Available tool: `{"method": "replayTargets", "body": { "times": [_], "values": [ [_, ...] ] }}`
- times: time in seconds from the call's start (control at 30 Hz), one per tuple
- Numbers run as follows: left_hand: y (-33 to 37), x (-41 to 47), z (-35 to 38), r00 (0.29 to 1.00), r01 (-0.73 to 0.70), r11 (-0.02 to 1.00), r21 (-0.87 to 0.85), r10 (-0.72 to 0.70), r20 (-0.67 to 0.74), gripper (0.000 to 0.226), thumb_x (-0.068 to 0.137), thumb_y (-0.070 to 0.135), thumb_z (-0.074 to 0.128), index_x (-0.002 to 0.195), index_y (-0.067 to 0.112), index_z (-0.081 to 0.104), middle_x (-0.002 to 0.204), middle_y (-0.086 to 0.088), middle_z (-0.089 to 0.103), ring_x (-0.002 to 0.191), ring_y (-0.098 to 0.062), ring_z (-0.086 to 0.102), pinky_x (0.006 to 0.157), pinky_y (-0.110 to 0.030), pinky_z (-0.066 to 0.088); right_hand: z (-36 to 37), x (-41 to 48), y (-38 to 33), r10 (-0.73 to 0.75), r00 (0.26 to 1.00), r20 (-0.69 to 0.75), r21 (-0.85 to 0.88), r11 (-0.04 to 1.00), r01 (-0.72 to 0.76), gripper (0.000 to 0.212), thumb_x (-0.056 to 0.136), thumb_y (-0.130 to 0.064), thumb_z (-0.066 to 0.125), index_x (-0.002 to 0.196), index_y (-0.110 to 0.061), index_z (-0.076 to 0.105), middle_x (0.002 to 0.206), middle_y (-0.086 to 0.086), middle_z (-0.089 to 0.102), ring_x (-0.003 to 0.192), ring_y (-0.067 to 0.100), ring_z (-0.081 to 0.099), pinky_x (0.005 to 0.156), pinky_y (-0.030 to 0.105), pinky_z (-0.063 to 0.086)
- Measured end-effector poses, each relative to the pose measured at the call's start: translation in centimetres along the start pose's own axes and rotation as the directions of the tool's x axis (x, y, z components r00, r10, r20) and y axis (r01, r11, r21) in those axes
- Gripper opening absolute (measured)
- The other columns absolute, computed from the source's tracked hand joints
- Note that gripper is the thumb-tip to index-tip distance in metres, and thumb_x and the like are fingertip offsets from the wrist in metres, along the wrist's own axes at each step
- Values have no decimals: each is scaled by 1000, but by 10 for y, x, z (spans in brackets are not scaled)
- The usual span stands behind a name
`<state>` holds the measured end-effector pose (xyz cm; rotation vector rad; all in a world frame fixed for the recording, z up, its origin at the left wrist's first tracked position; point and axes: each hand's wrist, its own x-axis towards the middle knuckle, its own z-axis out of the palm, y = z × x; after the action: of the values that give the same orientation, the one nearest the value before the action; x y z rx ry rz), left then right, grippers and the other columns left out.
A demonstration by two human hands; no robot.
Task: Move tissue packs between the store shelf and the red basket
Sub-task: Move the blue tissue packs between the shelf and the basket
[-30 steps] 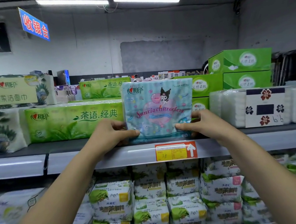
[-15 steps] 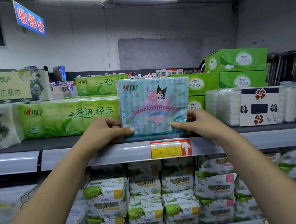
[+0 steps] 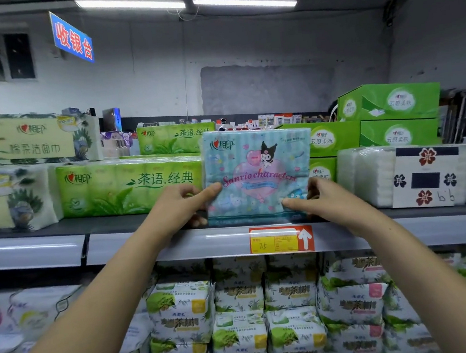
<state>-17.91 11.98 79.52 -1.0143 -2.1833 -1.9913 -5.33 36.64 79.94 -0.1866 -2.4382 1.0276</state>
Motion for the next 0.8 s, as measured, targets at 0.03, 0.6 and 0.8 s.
{"method": "replayTargets", "body": {
  "times": [0.03, 0.6, 0.8],
  "values": [
    [-1, 0, -1, 1000, -11, 1000, 7, 11, 15, 55, 62, 52, 72, 82, 2, 62, 69, -6, 67, 51, -16, 61, 49, -20, 51, 0, -1, 0, -6, 1000, -16, 3, 1000, 6, 85, 49, -73, 74, 110, -17, 55, 105, 9, 67, 94, 21, 66, 87, 42, 55],
    [-5, -3, -10, 983, -45, 999, 24, 40, 181, 23, 83, 38, 61, 84, 22, 78, 100, 4, 76, 100, -11, 68, 96, -32, 49, 4, -15, -8, -196, 979, -48, -133, 973, 188, 41, 85, -43, 64, 120, -24, 57, 113, -11, 64, 99, 5, 60, 82, 24, 48],
    [2, -7, -12, 978, -56, 995, 85, 38, 206, 21, 88, 36, 58, 87, 25, 76, 99, 7, 75, 100, -9, 68, 95, -25, 48, 4, -19, -13, -193, 981, -32, -180, 966, 185, 36, 88, -41, 60, 118, -21, 60, 113, -4, 66, 98, 11, 61, 85, 31, 50]
  ]
}}
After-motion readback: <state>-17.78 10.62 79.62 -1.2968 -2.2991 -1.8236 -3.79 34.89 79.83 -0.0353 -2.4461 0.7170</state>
